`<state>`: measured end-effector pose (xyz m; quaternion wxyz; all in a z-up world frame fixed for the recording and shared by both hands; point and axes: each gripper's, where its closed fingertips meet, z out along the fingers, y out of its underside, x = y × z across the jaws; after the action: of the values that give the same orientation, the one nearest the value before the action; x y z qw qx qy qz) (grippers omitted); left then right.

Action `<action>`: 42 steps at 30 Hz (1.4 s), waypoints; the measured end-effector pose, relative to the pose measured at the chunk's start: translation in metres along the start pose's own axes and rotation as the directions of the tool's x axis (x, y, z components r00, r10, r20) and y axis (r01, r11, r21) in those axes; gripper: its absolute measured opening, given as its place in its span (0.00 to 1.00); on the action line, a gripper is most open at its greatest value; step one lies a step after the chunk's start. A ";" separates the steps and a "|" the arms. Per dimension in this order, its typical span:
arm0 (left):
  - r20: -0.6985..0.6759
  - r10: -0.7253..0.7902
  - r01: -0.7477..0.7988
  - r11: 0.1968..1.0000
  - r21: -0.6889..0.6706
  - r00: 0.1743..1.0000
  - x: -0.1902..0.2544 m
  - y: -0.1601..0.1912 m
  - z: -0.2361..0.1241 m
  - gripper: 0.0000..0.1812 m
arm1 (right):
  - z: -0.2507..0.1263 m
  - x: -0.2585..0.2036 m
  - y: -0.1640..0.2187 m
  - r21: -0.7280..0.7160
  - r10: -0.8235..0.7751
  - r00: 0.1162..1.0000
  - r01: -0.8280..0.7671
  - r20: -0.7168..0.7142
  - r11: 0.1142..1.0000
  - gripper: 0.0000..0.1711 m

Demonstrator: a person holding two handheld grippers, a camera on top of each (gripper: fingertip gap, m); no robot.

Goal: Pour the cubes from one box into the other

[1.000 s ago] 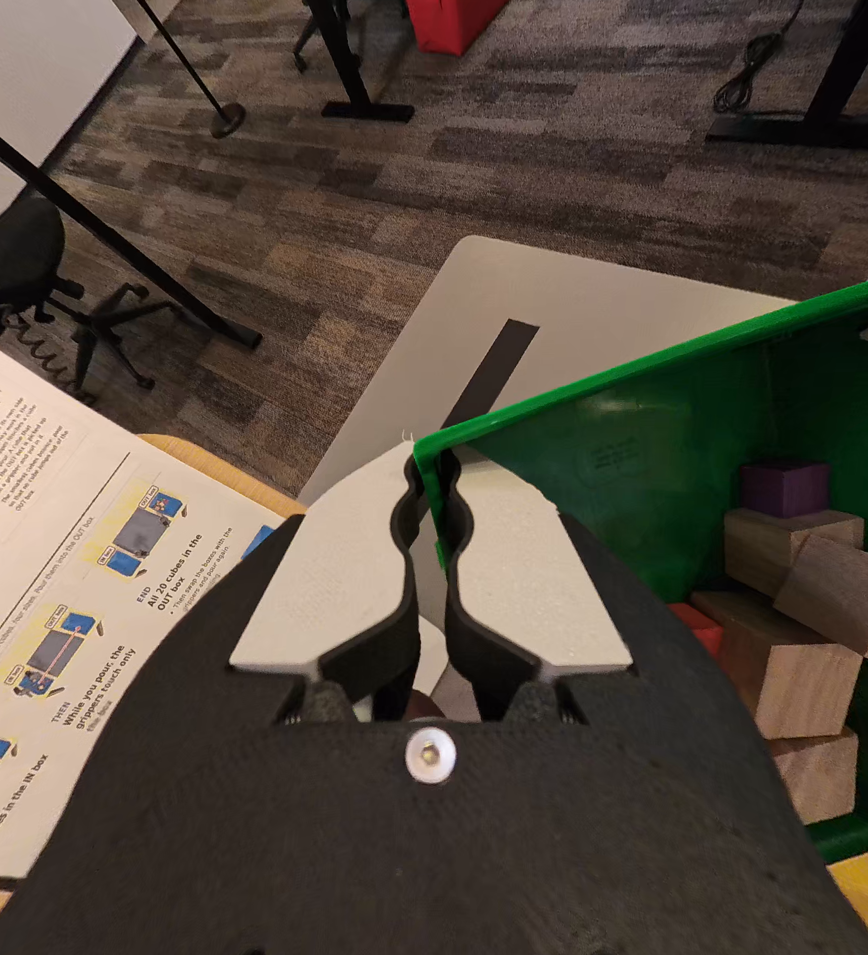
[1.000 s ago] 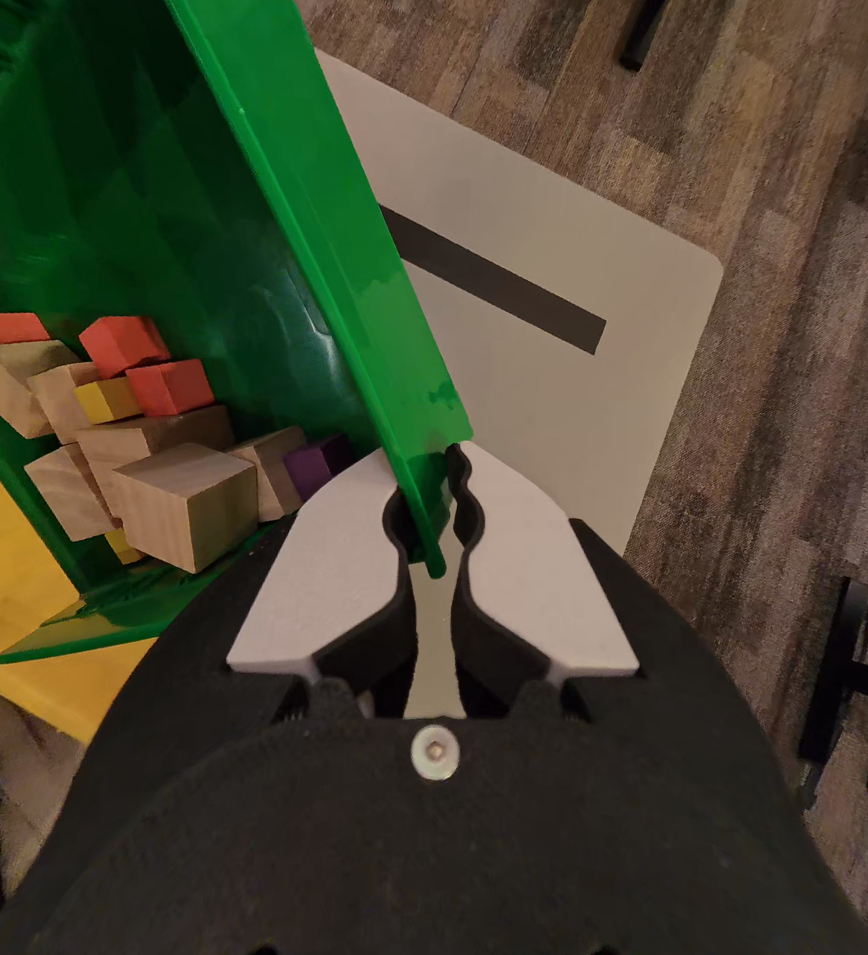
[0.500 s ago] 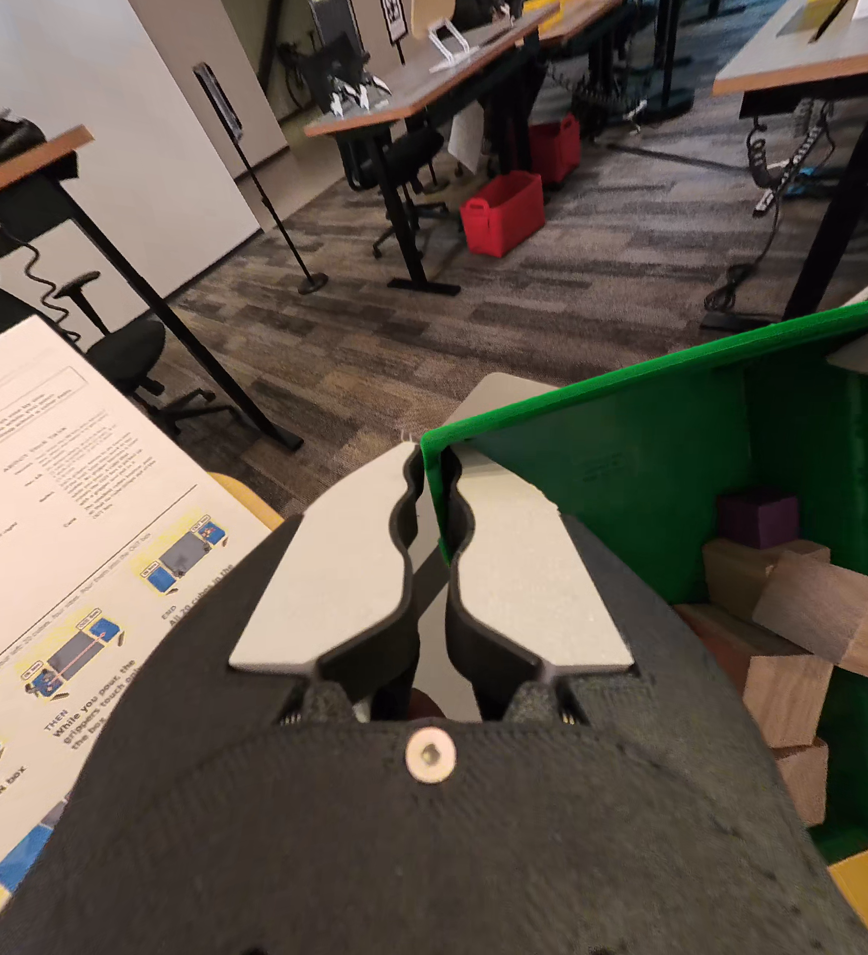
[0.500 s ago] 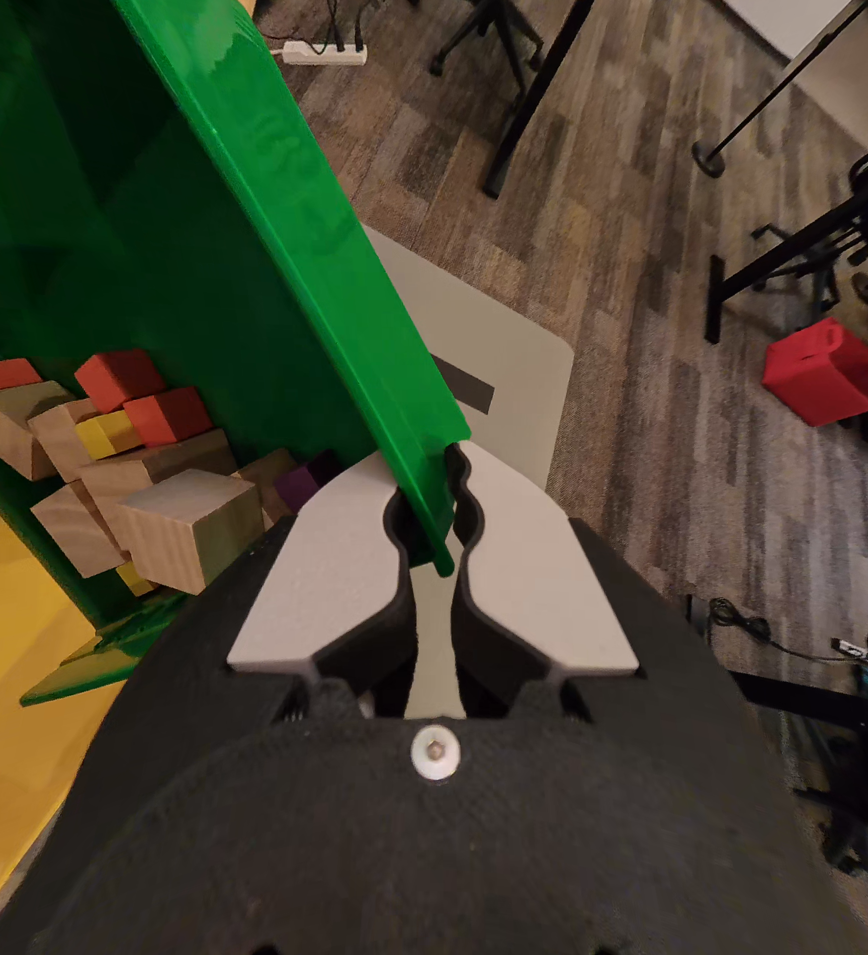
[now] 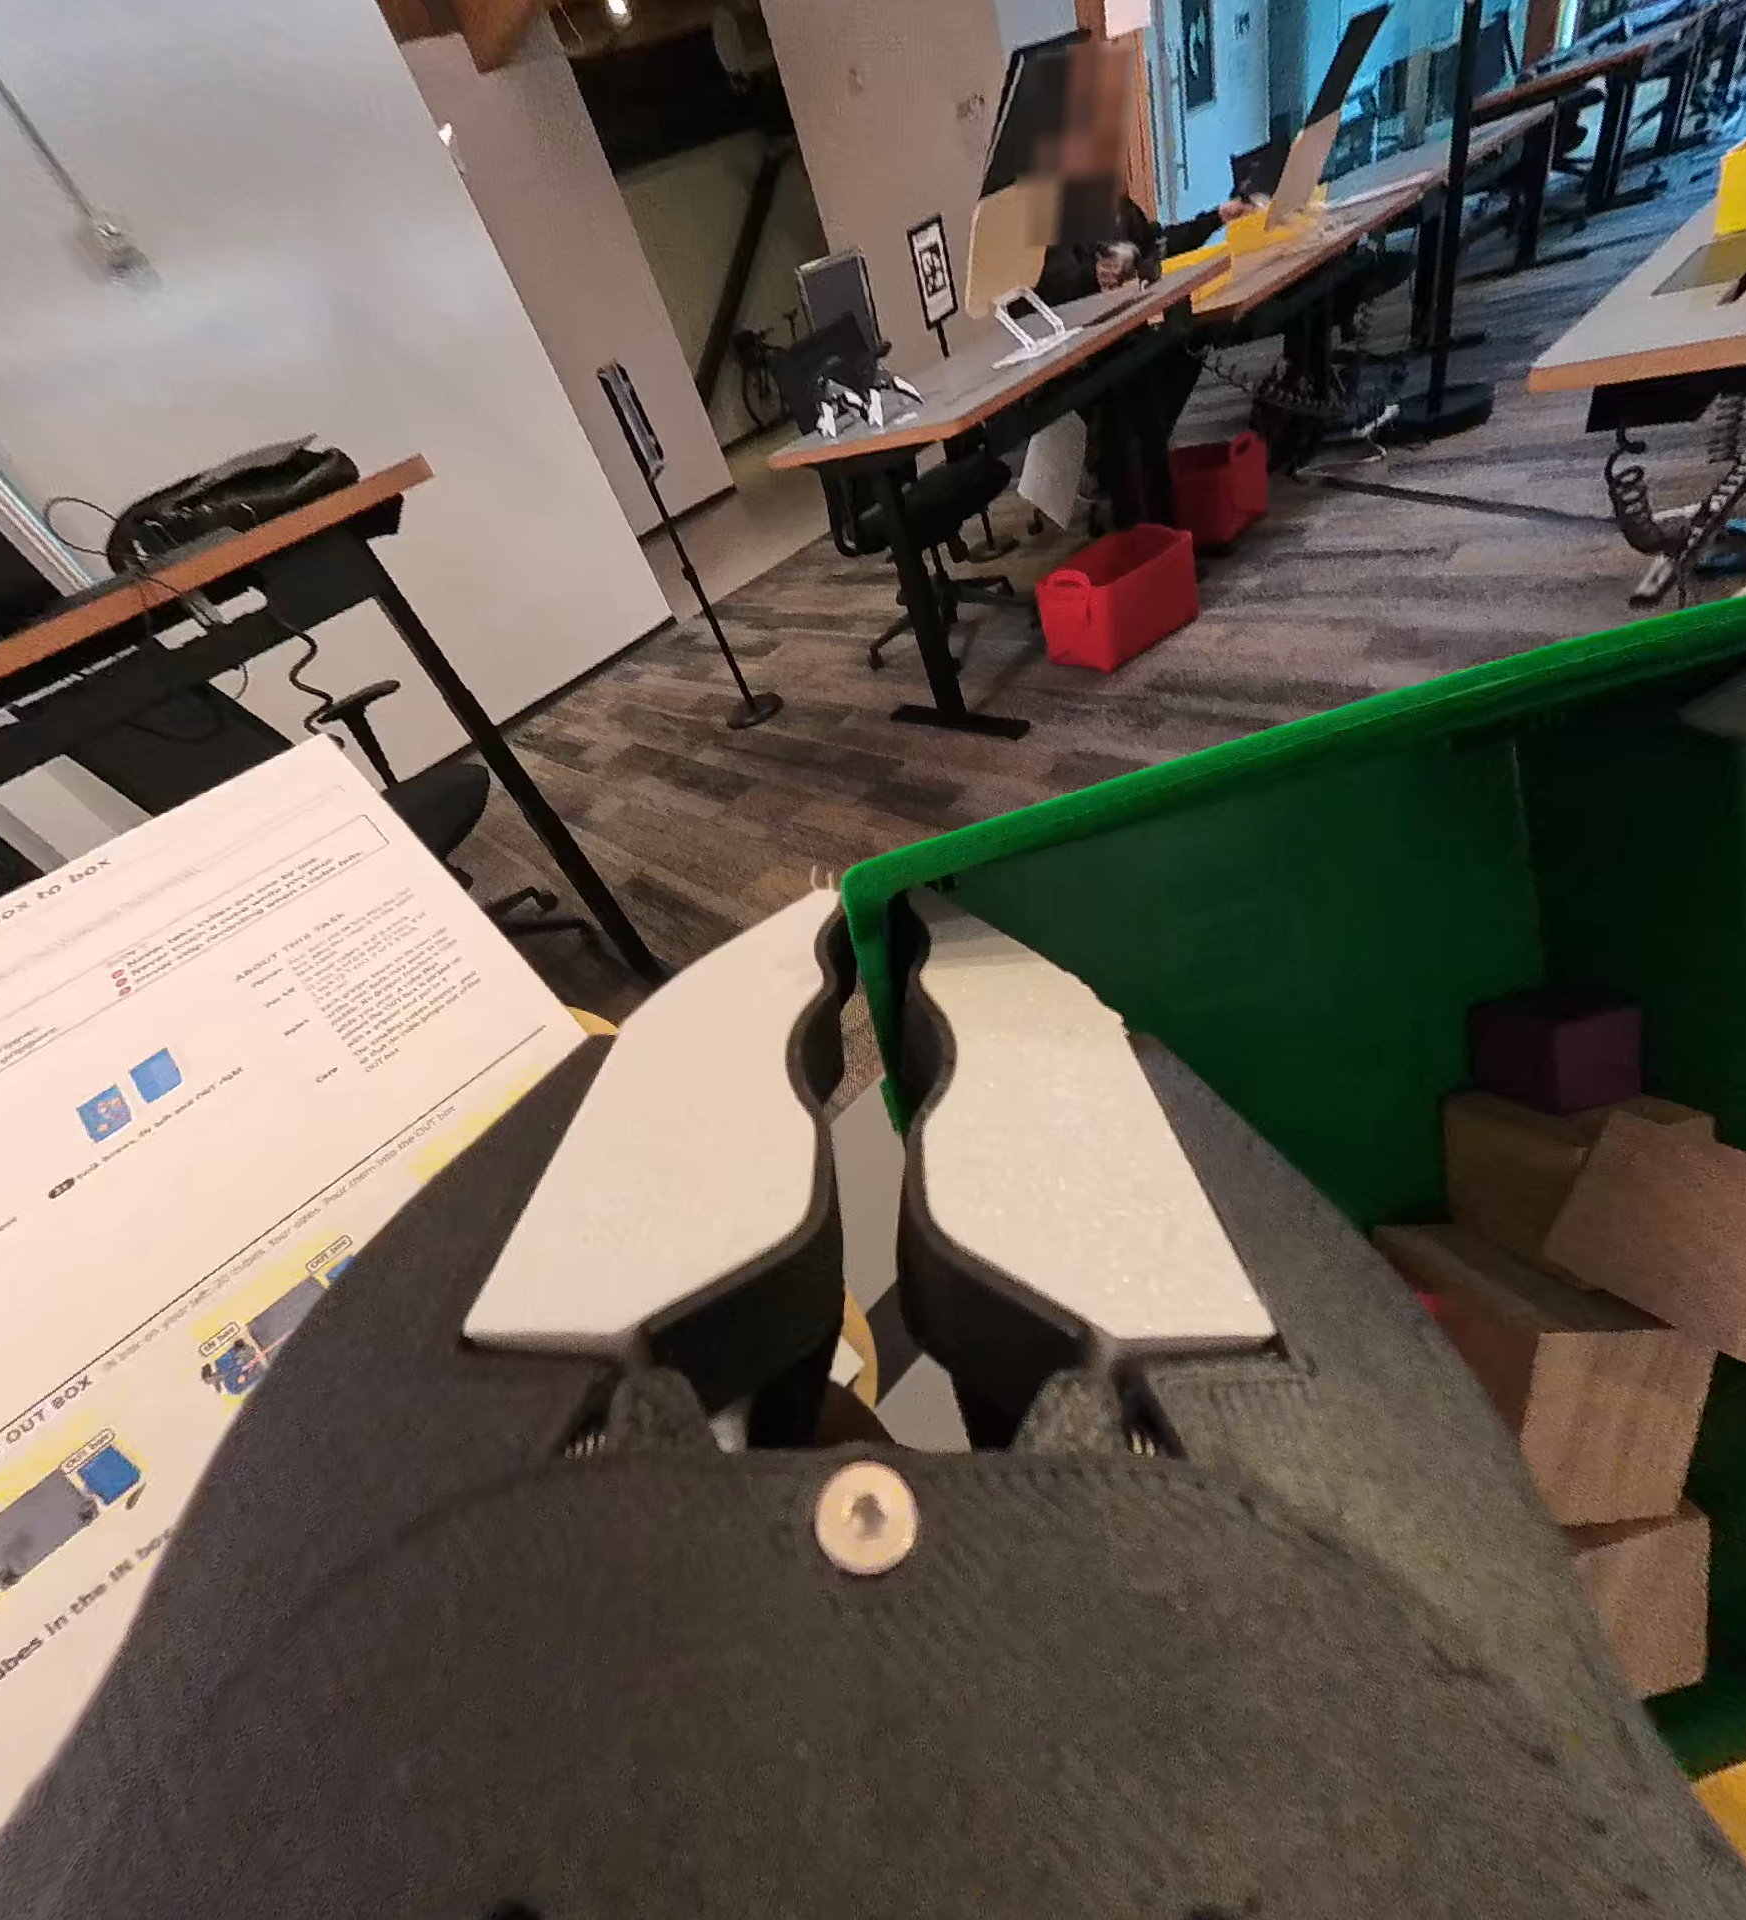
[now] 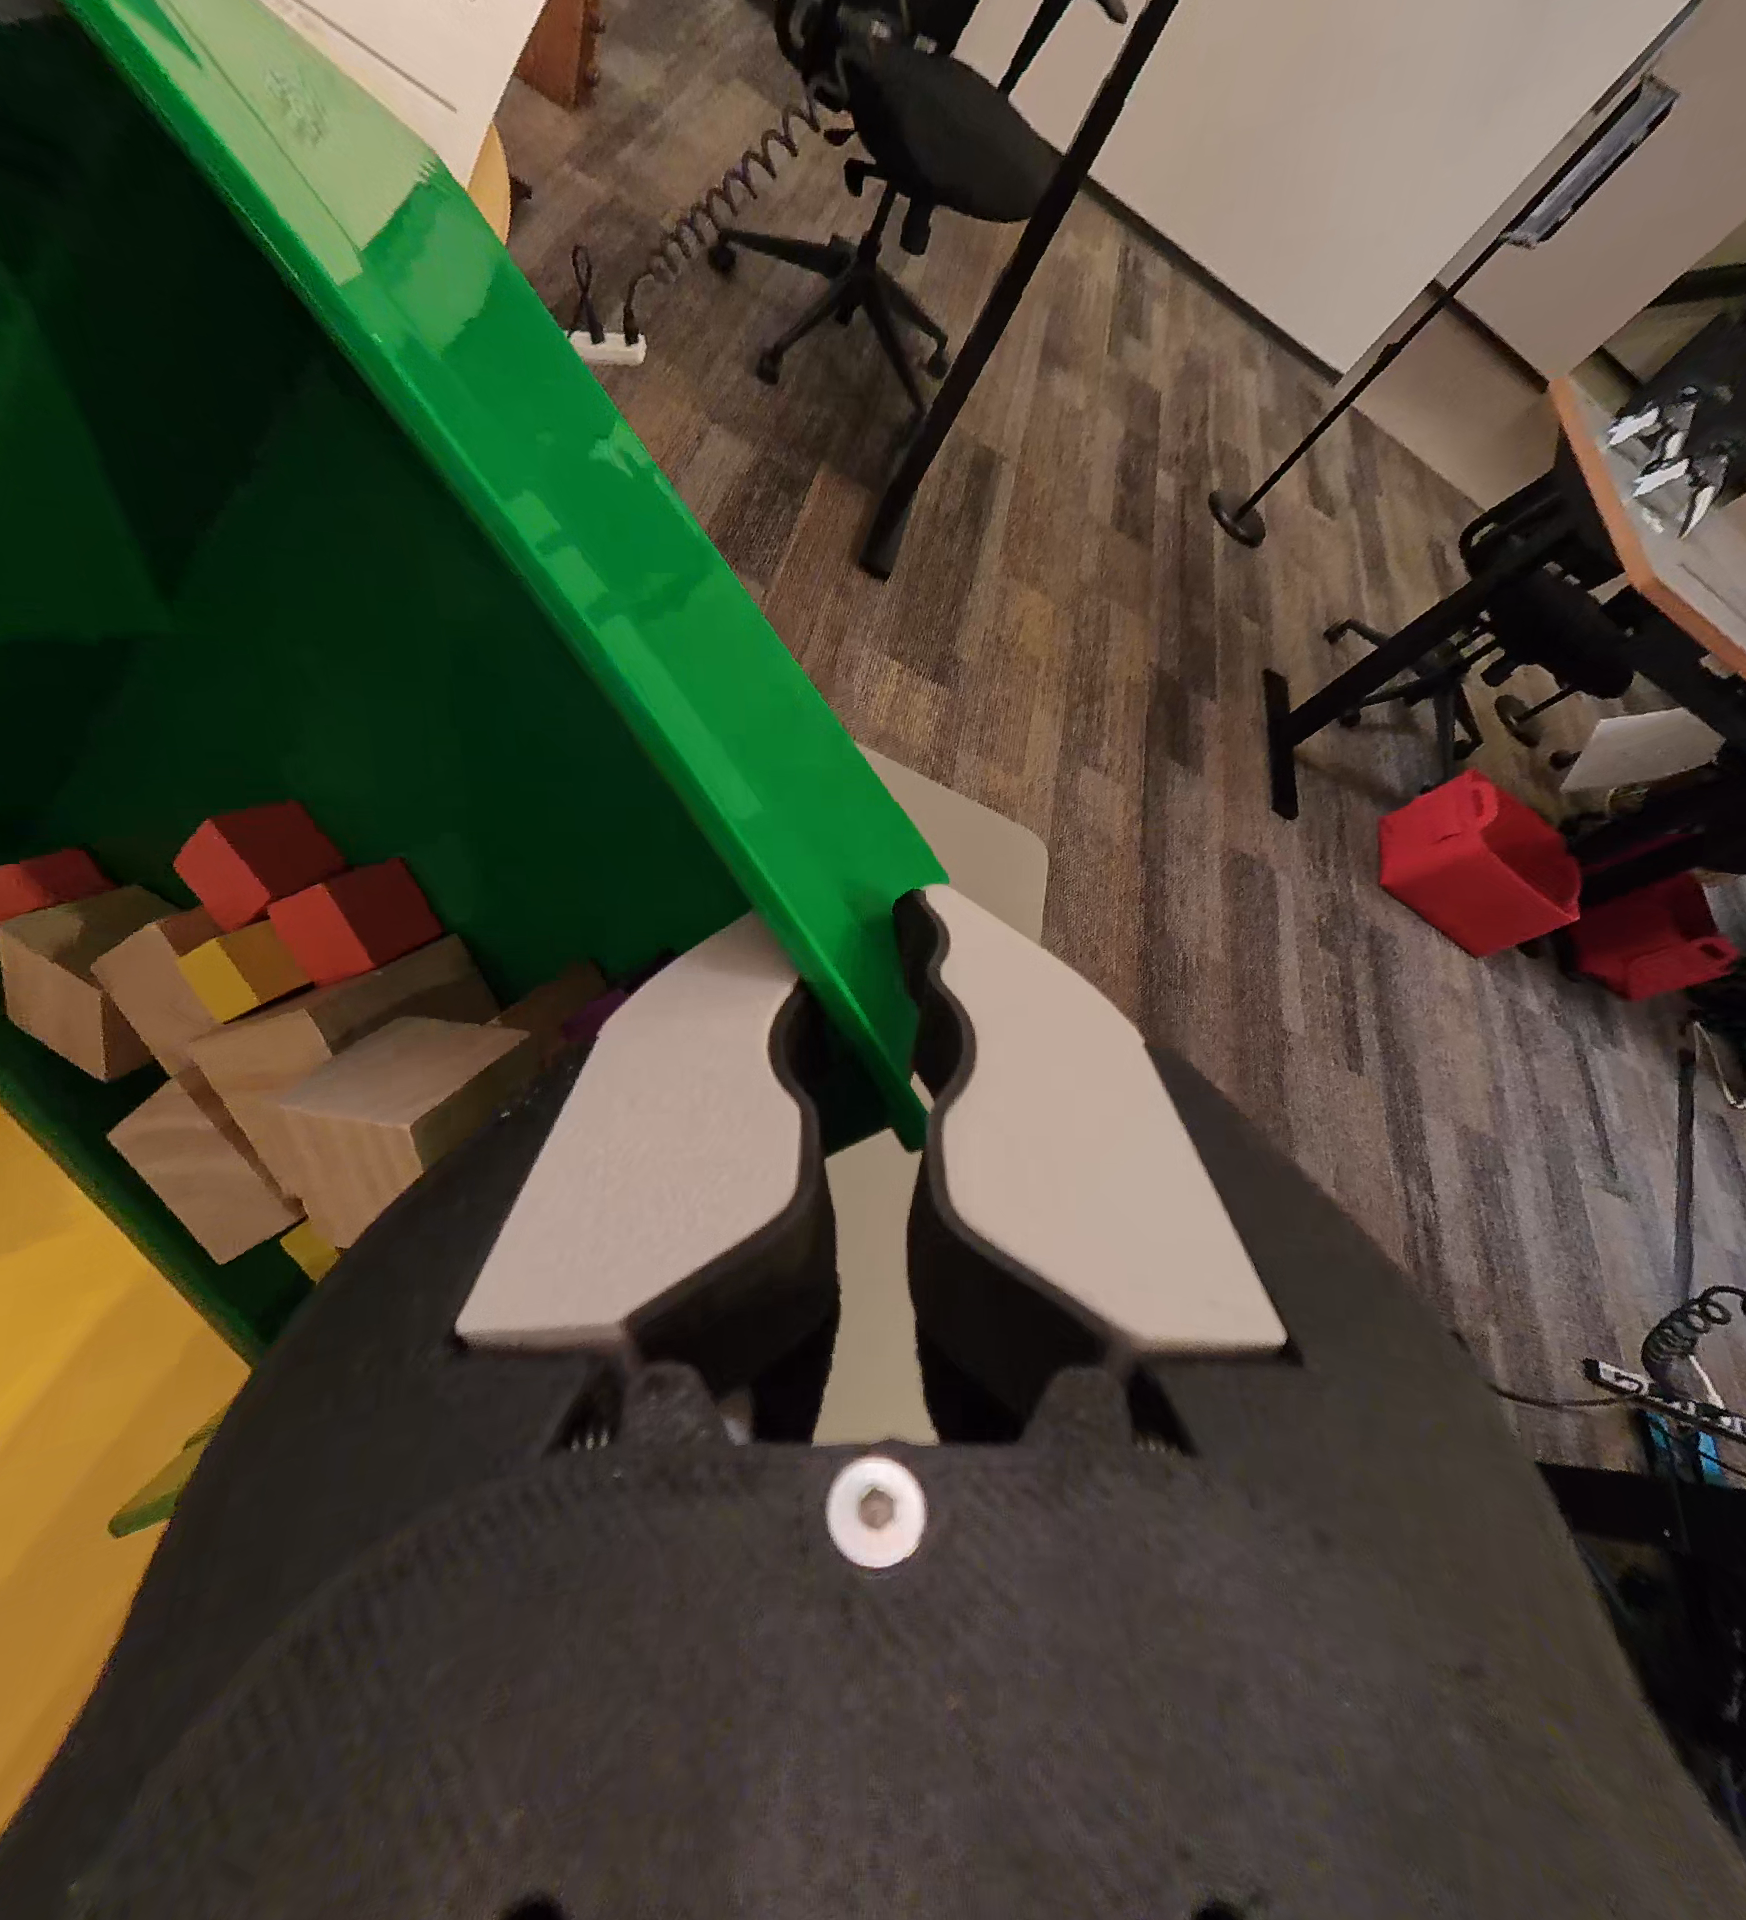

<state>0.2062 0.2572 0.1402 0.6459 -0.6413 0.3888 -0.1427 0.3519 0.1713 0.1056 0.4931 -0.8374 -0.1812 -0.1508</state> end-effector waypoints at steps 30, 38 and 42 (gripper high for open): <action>0.103 -0.112 0.079 0.955 0.284 0.988 -0.012 0.013 -0.049 0.03 | -0.020 -0.031 -0.019 0.171 -0.125 0.975 0.157 -0.184 0.973 0.04; 0.121 -0.119 0.072 0.939 0.335 0.986 -0.011 0.008 -0.064 0.02 | -0.033 -0.034 -0.026 0.213 -0.143 0.961 0.195 -0.237 0.957 0.04; 0.127 -0.144 0.088 0.924 0.372 0.981 -0.011 0.006 -0.075 0.03 | -0.042 -0.039 -0.030 0.233 -0.167 0.948 0.233 -0.272 0.944 0.04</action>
<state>0.1455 0.2119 0.1474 0.7718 -0.5411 0.2665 -0.2012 0.3010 0.1415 0.1317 0.6001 -0.7164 -0.2210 -0.2789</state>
